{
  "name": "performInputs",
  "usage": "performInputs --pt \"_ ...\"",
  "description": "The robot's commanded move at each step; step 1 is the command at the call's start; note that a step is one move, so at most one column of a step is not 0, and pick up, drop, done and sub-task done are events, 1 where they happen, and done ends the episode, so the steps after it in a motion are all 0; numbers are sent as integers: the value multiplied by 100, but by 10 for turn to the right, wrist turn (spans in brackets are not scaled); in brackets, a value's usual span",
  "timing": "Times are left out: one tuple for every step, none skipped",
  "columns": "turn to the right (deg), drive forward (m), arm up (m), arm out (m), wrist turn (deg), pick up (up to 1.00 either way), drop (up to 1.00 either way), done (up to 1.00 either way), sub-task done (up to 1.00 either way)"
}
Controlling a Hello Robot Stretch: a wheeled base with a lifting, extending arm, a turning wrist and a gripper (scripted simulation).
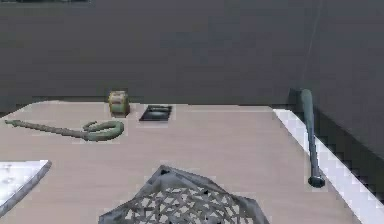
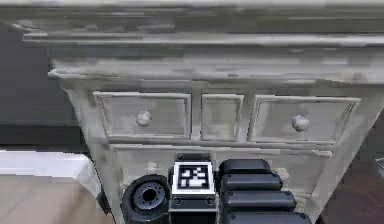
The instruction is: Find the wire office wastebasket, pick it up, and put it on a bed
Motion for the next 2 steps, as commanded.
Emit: performInputs --pt "-450 0 0 0 0 0 0 0 0" --pt "-450 0 0 0 0 0 0 0 0"
